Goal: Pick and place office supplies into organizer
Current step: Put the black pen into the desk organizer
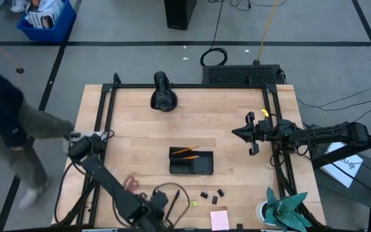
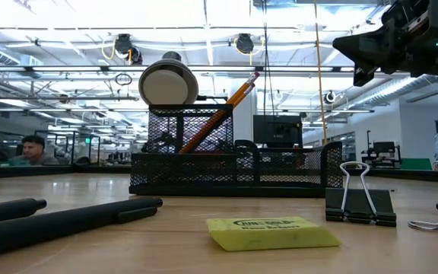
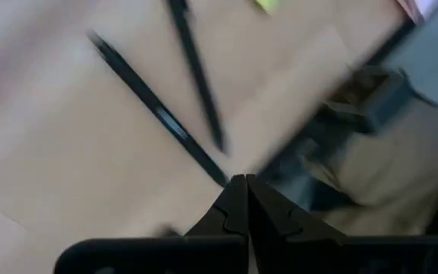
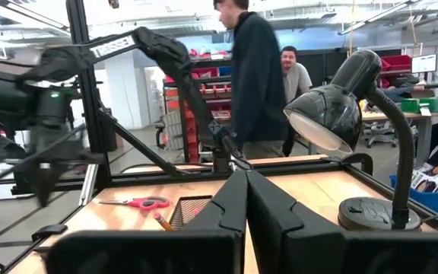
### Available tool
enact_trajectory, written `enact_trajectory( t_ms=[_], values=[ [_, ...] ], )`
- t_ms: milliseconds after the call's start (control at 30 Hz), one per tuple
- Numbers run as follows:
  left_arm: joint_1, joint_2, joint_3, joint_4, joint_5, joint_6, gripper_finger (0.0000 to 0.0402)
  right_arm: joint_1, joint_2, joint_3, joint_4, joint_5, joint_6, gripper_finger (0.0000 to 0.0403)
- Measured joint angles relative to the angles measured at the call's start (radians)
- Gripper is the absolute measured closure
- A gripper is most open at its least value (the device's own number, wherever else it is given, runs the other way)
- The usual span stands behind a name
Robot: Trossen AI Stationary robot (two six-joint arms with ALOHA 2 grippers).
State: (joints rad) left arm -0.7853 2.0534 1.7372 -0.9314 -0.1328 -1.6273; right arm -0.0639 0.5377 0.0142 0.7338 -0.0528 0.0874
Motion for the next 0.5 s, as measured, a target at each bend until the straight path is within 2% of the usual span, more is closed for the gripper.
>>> enact_trajectory(
  t_ms=[100, 200, 267, 333, 400, 500],
  values=[
    [-0.015, 0.062, 0.086, 0.051, 0.021, -0.032, 0.0399, 0.0, 0.0, 0.0, 0.0, 0.0, -0.002, 0.0399],
    [-0.018, 0.092, 0.124, 0.119, -0.005, -0.039, 0.0394, 0.0, 0.0, 0.0, 0.0, 0.0, -0.002, 0.0399],
    [-0.011, 0.096, 0.12, 0.124, -0.047, -0.136, 0.0396, 0.0, 0.0, 0.0, -0.001, 0.0, -0.002, 0.0399],
    [0.001, 0.097, 0.102, 0.106, -0.083, -0.299, 0.0399, 0.0, 0.0, 0.0, -0.003, 0.0, -0.002, 0.0399],
    [0.017, 0.102, 0.095, 0.066, -0.056, -0.403, 0.0399, 0.0, 0.0, 0.0, -0.004, 0.0, -0.003, 0.0399],
    [0.045, 0.126, 0.094, -0.013, 0.042, -0.454, 0.0398, 0.0, 0.0, 0.0, -0.004, 0.0, -0.003, 0.0399]
  ],
)
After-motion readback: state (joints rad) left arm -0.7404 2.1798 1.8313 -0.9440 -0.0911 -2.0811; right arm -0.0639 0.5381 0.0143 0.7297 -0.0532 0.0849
